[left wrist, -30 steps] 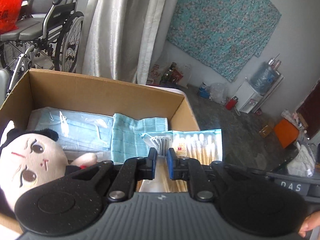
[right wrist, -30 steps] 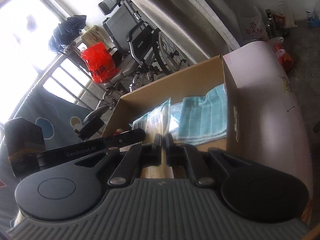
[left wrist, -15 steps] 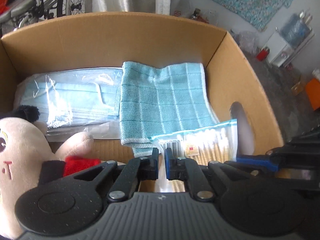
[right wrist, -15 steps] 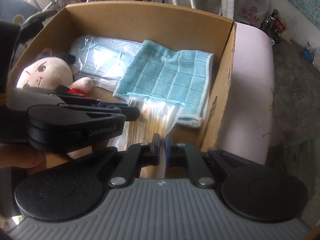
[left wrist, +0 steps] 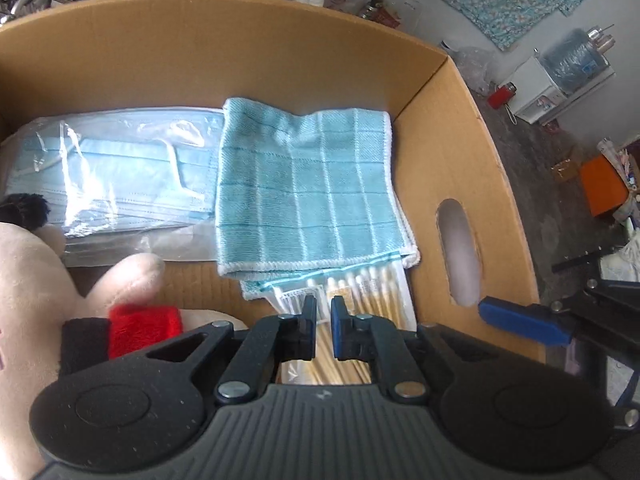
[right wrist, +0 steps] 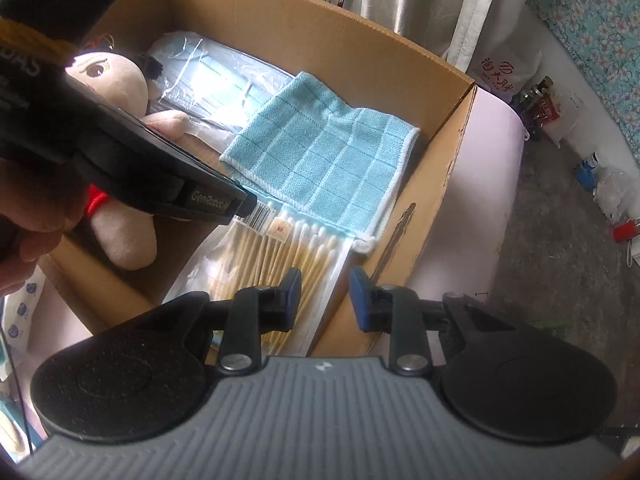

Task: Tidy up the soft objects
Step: 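Open the left tool to release the swab packet beside the towel, then push the gold tissue pack aside with the left tool while the right tool grasps the blue wet-wipes packet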

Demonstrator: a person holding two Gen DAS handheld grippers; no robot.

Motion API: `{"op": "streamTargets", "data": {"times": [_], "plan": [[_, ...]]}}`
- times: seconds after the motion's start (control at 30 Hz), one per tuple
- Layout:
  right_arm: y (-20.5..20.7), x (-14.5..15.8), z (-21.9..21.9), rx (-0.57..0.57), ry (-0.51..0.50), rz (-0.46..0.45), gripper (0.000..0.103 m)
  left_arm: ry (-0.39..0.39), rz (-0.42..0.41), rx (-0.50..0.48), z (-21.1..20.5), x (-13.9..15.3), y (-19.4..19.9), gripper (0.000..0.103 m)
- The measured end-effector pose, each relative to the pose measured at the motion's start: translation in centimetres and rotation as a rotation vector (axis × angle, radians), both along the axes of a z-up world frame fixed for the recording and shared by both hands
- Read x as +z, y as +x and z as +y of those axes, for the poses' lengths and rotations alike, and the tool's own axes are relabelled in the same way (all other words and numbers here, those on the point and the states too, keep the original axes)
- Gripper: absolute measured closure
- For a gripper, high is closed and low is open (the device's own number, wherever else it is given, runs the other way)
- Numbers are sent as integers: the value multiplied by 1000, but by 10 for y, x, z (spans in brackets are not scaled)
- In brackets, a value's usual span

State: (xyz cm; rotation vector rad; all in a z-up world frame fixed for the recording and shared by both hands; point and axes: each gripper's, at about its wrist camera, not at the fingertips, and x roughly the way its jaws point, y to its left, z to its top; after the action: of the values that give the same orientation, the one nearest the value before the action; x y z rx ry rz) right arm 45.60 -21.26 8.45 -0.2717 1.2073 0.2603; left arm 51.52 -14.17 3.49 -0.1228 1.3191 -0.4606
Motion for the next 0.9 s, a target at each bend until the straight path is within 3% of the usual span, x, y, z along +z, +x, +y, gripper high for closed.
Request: {"op": "streamTargets", "data": {"times": [0.07, 0.13, 0.17, 0.27, 0.4, 0.63, 0.8, 0.9], "plan": [[-1, 1, -7, -10, 28, 4, 82, 68, 34, -5, -11, -10, 6, 95], [0, -2, -9, -25, 42, 15, 86, 197, -1, -23, -21, -18, 8, 97], [0, -2, -8, -26, 35, 10, 87, 204, -9, -26, -23, -19, 8, 97], [-1, -5, -3, -15, 13, -2, 87, 198, 2, -4, -21, -16, 7, 95], [-4, -2, -6, -49, 46, -13, 87, 168, -76, 26, -5, 11, -9, 84], [-45, 51, -10, -34, 119, -144, 86, 120, -180, 57, 24, 86, -55, 82], [-96, 109, -19, -33, 203, -213, 86, 27, -257, 31, 50, 134, -121, 80], [-143, 136, -31, -53, 319, -256, 84, -15, -325, 22, 81, 147, -185, 79]]}}
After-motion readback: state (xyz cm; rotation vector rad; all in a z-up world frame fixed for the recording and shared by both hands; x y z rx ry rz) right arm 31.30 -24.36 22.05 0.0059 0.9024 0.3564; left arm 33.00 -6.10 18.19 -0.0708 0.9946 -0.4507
